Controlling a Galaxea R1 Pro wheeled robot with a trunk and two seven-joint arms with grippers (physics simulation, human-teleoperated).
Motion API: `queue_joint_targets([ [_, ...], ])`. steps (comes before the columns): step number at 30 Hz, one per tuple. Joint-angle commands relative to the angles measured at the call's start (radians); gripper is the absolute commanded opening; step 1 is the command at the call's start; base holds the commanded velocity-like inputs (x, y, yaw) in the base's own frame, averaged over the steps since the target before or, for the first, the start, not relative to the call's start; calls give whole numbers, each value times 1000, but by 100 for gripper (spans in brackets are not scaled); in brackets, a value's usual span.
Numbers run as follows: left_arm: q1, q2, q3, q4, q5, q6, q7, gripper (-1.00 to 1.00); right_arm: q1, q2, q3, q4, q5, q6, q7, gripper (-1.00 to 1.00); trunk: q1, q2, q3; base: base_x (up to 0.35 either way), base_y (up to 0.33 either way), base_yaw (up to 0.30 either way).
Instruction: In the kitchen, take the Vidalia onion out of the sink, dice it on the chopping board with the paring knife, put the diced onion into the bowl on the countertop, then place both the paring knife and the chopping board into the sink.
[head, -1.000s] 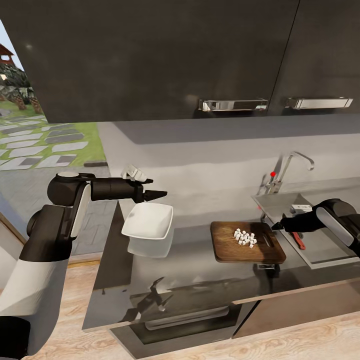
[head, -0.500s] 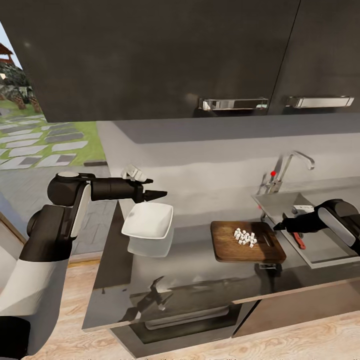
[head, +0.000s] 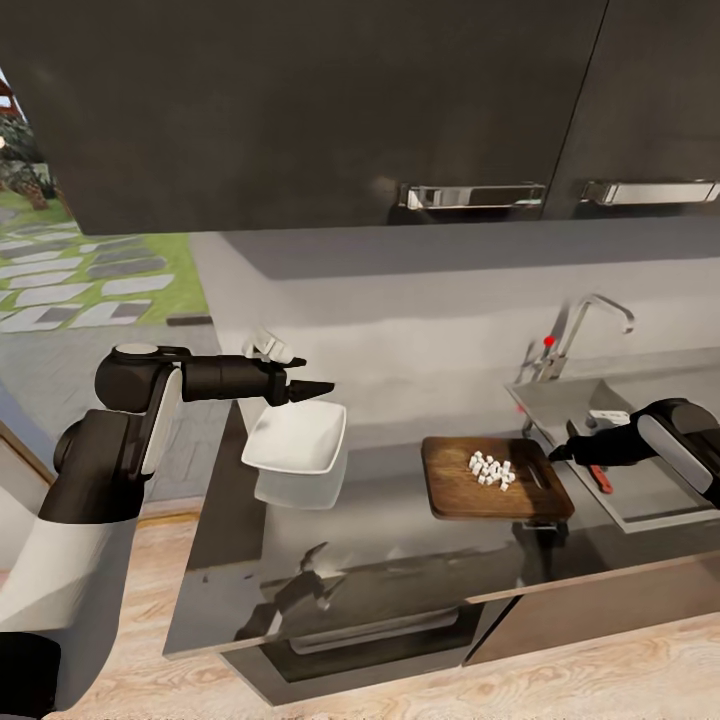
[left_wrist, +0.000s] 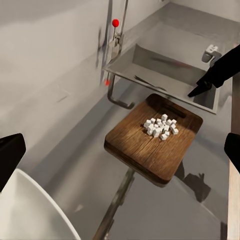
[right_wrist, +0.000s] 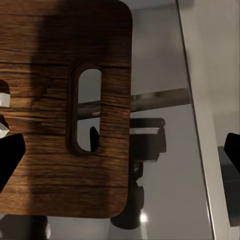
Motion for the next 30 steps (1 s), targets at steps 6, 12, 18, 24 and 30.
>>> queue_joint_targets([
  [6,-1,0,0,-1,-5,7,-6,100,-2,-1,3,0,10,1,10,100,1,-2,-12,0,0,0],
  [12,-1,0,0,-1,-5,7,-6,100,-2,-1,3,0,10,2,10,100,1,-2,-22,0,0,0],
  [18,-1,0,0,-1,-5,7,-6,100,-2,-1,-2,0,10,3,10,100,1,-2,-31,0,0,0],
  [24,-1,0,0,-1,-5,7,-6,100,-2,-1,-22,0,10,3,10,100,1,-2,-41,0,0,0],
  [30,-1,0,0,-1,-5,7,-6,100,-2,-2,-70,0,10,4,10,100,1,-2,-50,0,0,0],
])
